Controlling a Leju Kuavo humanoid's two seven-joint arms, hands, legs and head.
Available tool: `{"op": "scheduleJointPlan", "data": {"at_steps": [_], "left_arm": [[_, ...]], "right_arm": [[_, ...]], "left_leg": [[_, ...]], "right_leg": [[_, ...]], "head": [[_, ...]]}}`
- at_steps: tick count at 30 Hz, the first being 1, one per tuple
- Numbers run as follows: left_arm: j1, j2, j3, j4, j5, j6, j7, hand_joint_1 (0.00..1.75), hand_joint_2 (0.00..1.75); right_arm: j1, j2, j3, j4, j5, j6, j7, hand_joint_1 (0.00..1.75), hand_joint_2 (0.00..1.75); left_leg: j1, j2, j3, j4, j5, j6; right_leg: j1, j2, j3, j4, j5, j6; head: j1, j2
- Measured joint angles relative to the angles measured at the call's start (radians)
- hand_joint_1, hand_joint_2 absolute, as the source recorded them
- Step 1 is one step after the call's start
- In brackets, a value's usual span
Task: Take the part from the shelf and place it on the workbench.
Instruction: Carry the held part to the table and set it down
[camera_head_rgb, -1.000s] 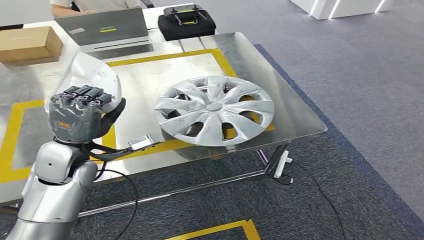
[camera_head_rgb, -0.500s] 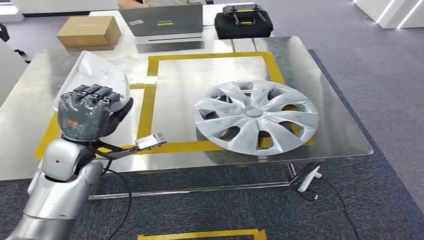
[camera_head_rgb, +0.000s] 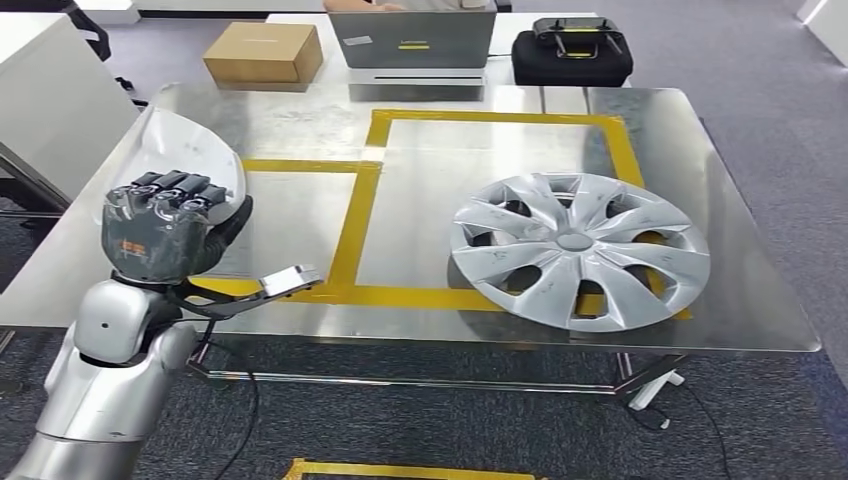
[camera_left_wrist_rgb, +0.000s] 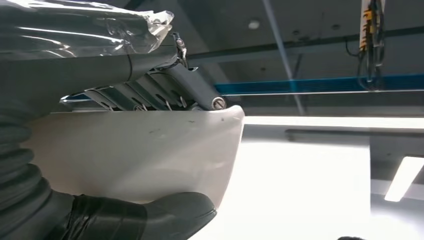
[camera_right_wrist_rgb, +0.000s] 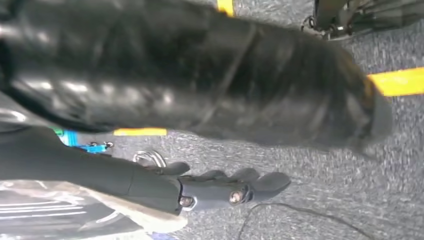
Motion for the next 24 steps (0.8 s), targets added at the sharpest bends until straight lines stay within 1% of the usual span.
{"op": "scheduleJointPlan", "data": {"at_steps": [1,2,3,4,5,6,7,8,9,10,11,12,14,16,19,22,24], "left_arm": [[-0.001,0.001,-0.002,0.000,0.000,0.000,0.000,1.75,1.75],[-0.004,0.001,-0.004,0.001,0.000,0.000,0.001,1.75,1.75],[-0.006,0.001,-0.007,0.002,0.000,0.000,0.001,1.75,1.75],[-0.007,0.001,-0.011,0.003,0.000,0.000,0.001,1.75,1.75],[-0.008,0.001,-0.015,0.006,0.000,0.000,0.001,1.75,1.75],[-0.008,0.001,-0.019,0.010,0.000,0.000,0.001,1.75,1.75],[-0.008,0.001,-0.022,0.014,0.000,0.000,0.002,1.75,1.75],[-0.008,0.001,-0.025,0.018,0.000,0.000,0.002,1.75,1.75],[-0.009,0.001,-0.029,0.021,0.000,0.000,0.002,1.75,1.75],[-0.012,0.001,-0.033,0.025,0.000,0.000,0.002,1.75,1.75],[-0.016,0.001,-0.037,0.030,0.001,0.000,0.002,1.75,1.75],[-0.022,0.001,-0.041,0.036,0.001,0.000,0.002,1.75,1.75],[-0.036,0.001,-0.051,0.055,0.002,-0.001,0.001,1.75,1.75],[-0.048,0.001,-0.063,0.075,0.004,-0.001,0.000,1.75,1.75],[-0.067,0.001,-0.076,0.099,0.009,-0.001,-0.003,1.75,1.75],[-0.100,0.001,-0.097,0.147,0.030,-0.001,-0.031,1.75,1.75],[-0.126,-0.001,-0.119,0.196,0.049,-0.001,-0.056,1.75,1.75]], "right_arm": [[-0.001,0.000,0.000,0.000,0.000,0.001,-0.001,0.00,0.00],[0.000,0.000,0.000,0.000,-0.001,0.003,-0.001,0.00,0.00],[0.001,0.000,0.000,0.000,-0.001,0.005,-0.001,0.00,0.00],[0.003,0.001,-0.001,0.000,-0.001,0.008,-0.001,0.00,0.00],[0.005,0.001,-0.001,0.000,-0.001,0.010,-0.001,0.00,0.00],[0.006,0.001,-0.002,0.001,-0.001,0.012,-0.001,0.00,0.00],[0.007,0.001,-0.003,0.001,-0.001,0.013,-0.001,0.00,0.00],[0.008,0.001,-0.004,0.001,-0.001,0.014,-0.001,0.00,0.00],[0.008,0.000,-0.005,0.001,-0.001,0.015,-0.001,0.00,0.00],[0.008,0.000,-0.006,0.001,-0.001,0.017,-0.001,0.00,0.00],[0.007,0.000,-0.007,0.001,0.000,0.019,-0.001,0.00,0.00],[0.007,0.000,-0.007,0.001,0.000,0.022,0.000,0.00,0.00],[0.005,0.001,-0.008,0.001,0.001,0.030,0.005,0.00,0.00],[0.005,0.001,-0.010,0.001,0.002,0.035,0.012,0.00,0.00],[0.005,0.001,-0.015,0.001,0.004,0.038,0.014,0.00,0.00],[0.004,0.001,-0.016,0.001,0.012,0.047,0.015,0.00,0.00],[0.002,0.001,-0.017,0.001,0.019,0.052,0.016,0.00,0.00]], "left_leg": [[0.002,-0.002,0.003,-0.004,0.000,0.006],[0.005,-0.004,0.006,-0.009,0.001,0.011],[0.007,-0.005,0.009,-0.012,0.000,0.016],[0.007,-0.007,0.009,-0.012,-0.001,0.020],[0.006,-0.010,0.010,-0.011,-0.003,0.023],[0.005,-0.013,0.011,-0.010,-0.005,0.025],[0.004,-0.018,0.013,-0.009,-0.007,0.026],[0.004,-0.022,0.015,-0.007,-0.010,0.025],[0.004,-0.026,0.019,-0.005,-0.015,0.023],[0.003,-0.029,0.022,-0.001,-0.019,0.019],[0.002,-0.032,0.022,0.004,-0.024,0.014],[0.000,-0.034,0.021,0.009,-0.026,0.012],[-0.003,-0.037,0.016,0.014,-0.025,0.013],[-0.003,-0.037,0.018,0.009,-0.023,0.016],[-0.003,-0.035,0.023,0.002,-0.023,0.015],[-0.003,-0.035,0.024,-0.002,-0.020,0.011],[-0.002,-0.035,0.024,-0.003,-0.019,0.005]], "right_leg": [[-0.001,0.014,-0.005,0.009,-0.009,0.004],[-0.002,0.033,-0.019,0.037,-0.026,0.007],[-0.003,0.054,-0.047,0.089,-0.052,0.010],[-0.003,0.069,-0.084,0.157,-0.080,0.011],[-0.002,0.076,-0.126,0.228,-0.102,0.013],[-0.002,0.078,-0.159,0.278,-0.110,0.014],[-0.001,0.079,-0.177,0.292,-0.096,0.014],[0.000,0.079,-0.174,0.265,-0.062,0.013],[-0.001,0.079,-0.153,0.202,-0.014,0.011],[-0.001,0.082,-0.128,0.137,0.022,0.009],[-0.001,0.085,-0.102,0.077,0.045,0.005],[-0.002,0.087,-0.085,0.041,0.055,0.001],[-0.002,0.089,-0.075,0.023,0.051,-0.004],[-0.001,0.090,-0.075,0.024,0.052,-0.006],[0.001,0.093,-0.074,0.024,0.050,-0.012],[0.002,0.091,-0.073,0.024,0.049,-0.016],[0.002,0.090,-0.073,0.024,0.049,-0.017]], "head": [[0.000,0.000],[0.002,0.000],[0.004,0.000],[0.006,0.000],[0.008,0.000],[0.008,0.000],[0.008,0.000],[0.008,0.000],[0.008,0.000],[0.008,0.000],[0.008,0.000],[0.007,0.000],[0.006,0.000],[0.005,0.000],[0.005,0.000],[0.005,0.000],[0.005,0.000]]}}
